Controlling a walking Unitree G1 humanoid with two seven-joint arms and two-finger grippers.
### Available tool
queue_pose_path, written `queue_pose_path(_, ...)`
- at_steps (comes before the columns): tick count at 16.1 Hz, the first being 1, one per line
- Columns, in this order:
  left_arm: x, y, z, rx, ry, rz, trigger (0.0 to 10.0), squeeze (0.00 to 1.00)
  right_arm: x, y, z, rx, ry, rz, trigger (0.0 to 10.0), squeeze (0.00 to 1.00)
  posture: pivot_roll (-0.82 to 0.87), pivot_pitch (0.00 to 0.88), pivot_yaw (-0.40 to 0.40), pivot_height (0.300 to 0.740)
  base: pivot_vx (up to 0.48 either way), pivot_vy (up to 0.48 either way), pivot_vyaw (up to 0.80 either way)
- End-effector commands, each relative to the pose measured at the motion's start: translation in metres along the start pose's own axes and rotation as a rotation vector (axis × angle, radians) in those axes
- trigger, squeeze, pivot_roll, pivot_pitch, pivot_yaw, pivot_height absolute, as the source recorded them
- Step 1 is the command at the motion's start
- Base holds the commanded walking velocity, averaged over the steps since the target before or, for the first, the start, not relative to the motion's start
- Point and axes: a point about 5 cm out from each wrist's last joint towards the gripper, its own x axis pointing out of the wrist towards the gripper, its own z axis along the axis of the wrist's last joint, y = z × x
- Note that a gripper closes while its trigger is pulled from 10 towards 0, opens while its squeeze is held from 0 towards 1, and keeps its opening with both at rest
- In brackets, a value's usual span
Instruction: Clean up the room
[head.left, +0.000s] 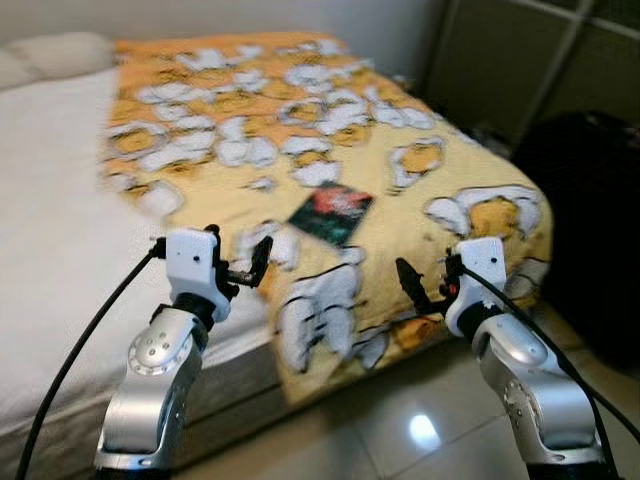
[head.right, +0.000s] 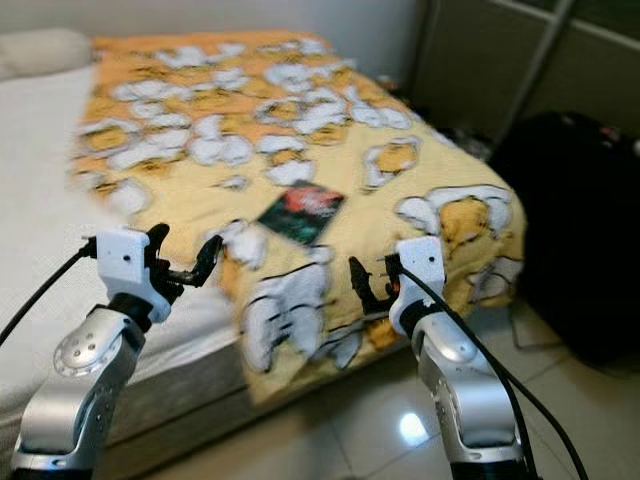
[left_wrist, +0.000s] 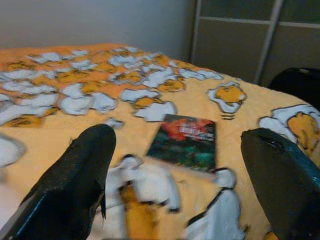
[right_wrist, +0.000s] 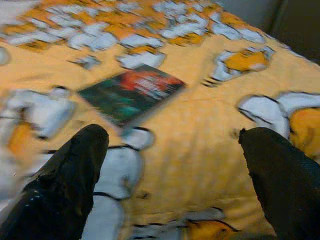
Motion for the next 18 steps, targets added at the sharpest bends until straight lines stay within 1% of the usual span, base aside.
queue_pose_path(1,0.000,0.000,0.004,0.021,-0.013,-0.003,10.0,1.00,0.001,0.001,0.004,-0.012,-0.011,0.009,10.0,0.00,-0.06,0.000,-0.002,0.740,0.480,0.000,0.00)
queue_pose_path(3,0.000,0.000,0.004,0.026,-0.015,0.001,10.0,1.00,0.002,0.003,0.004,-0.026,-0.007,0.044,10.0,0.00,-0.06,0.000,-0.006,0.740,0.480,0.000,0.00)
queue_pose_path(4,0.000,0.000,0.004,0.033,-0.015,0.001,10.0,1.00,0.003,0.008,0.003,-0.076,0.004,0.082,10.0,0.00,-0.06,0.000,-0.007,0.740,0.480,0.000,0.00)
queue_pose_path(6,0.000,0.000,0.003,0.037,-0.015,0.000,10.0,1.00,0.003,0.010,0.001,-0.061,0.007,0.080,10.0,0.00,-0.06,0.000,-0.007,0.740,0.480,0.000,0.80)
queue_pose_path(7,0.000,0.000,0.003,0.039,-0.015,-0.001,10.0,1.00,0.003,0.008,-0.002,-0.009,0.014,0.061,10.0,0.00,-0.06,0.000,-0.007,0.740,0.480,0.000,0.00)
queue_pose_path(9,0.000,0.000,0.003,0.042,-0.014,-0.003,10.0,1.00,0.004,0.008,-0.005,0.016,0.027,0.069,10.0,0.00,-0.06,0.000,0.000,0.740,0.431,0.000,0.00)
queue_pose_path(10,0.001,0.000,0.004,0.032,-0.018,-0.010,10.0,1.00,0.006,0.010,-0.008,0.069,0.036,0.087,10.0,0.00,-0.06,0.000,0.009,0.740,0.000,0.000,0.00)
queue_pose_path(12,0.002,0.000,0.004,0.038,-0.013,-0.018,10.0,1.00,0.011,0.010,-0.011,0.091,0.046,0.103,10.0,0.00,-0.06,0.000,0.013,0.740,0.000,0.000,0.00)
queue_pose_path(13,0.001,0.001,0.005,0.054,-0.011,-0.027,10.0,1.00,0.016,0.007,-0.012,0.119,0.053,0.093,10.0,0.80,-0.05,0.000,0.017,0.740,0.000,0.000,0.00)
queue_pose_path(14,0.000,0.002,0.005,0.065,-0.009,-0.038,10.0,1.00,0.018,0.005,-0.013,0.133,0.056,0.083,10.0,1.00,-0.05,0.000,0.018,0.740,0.000,0.000,0.00)
queue_pose_path(17,0.000,0.000,0.003,0.088,0.029,-0.130,10.0,1.00,0.029,-0.003,-0.014,0.190,0.077,0.053,10.0,1.00,-0.04,0.000,0.022,0.740,0.000,0.000,0.00)
queue_pose_path(18,0.000,0.000,0.003,0.088,0.029,-0.130,10.0,1.00,0.029,-0.003,-0.014,0.190,0.077,0.053,10.0,1.00,-0.04,0.000,0.022,0.740,0.000,0.000,0.00)
